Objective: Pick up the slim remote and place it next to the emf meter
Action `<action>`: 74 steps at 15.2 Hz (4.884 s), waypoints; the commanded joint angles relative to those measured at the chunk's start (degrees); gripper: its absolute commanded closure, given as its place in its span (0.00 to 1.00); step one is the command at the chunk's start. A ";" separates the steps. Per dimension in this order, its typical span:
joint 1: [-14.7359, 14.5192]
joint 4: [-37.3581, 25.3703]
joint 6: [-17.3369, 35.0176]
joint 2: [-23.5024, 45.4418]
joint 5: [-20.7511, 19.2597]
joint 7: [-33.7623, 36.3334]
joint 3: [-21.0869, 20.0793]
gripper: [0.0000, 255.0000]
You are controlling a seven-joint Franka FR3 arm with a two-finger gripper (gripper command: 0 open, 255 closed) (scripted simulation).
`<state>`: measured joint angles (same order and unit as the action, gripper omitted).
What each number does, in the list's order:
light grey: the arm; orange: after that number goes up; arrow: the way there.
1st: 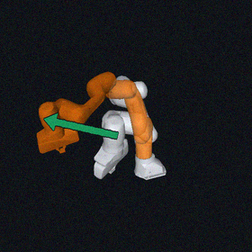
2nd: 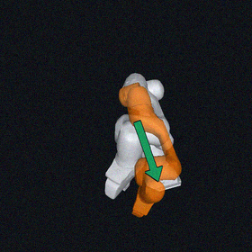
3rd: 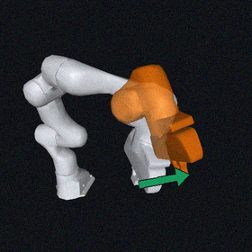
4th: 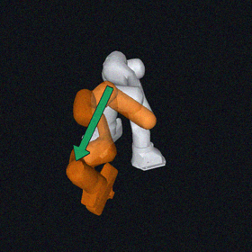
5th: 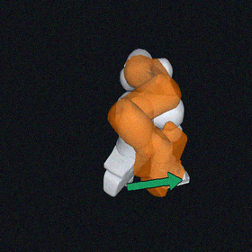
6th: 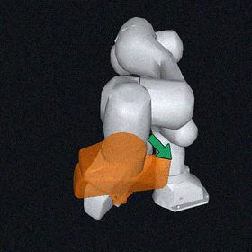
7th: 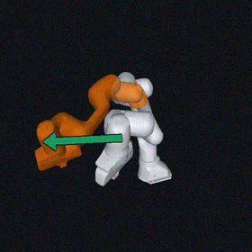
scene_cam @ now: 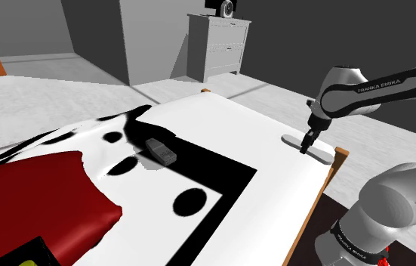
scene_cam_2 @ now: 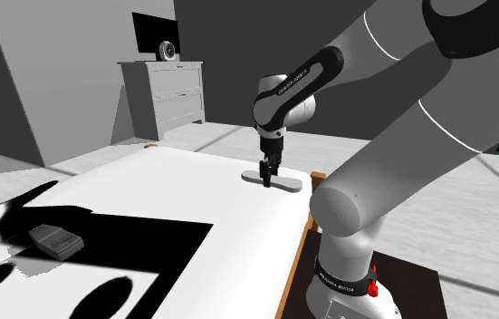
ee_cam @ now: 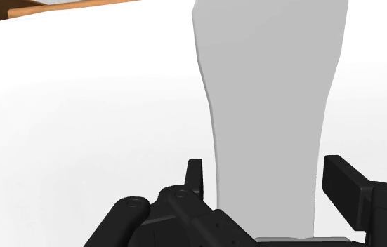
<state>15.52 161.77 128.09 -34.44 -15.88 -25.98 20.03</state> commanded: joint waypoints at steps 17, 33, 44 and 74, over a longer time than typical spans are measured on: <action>-3.03 -6.79 -13.83 -6.61 4.73 4.18 -6.46 1.00; -16.12 -14.97 -10.54 5.75 17.23 26.54 -24.86 1.00; -20.63 -30.38 -9.59 22.07 18.46 40.89 -35.07 1.00; -23.60 -36.99 1.39 40.57 12.20 52.34 -39.66 1.00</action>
<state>-8.06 124.63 129.35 5.91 -3.69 26.36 -19.61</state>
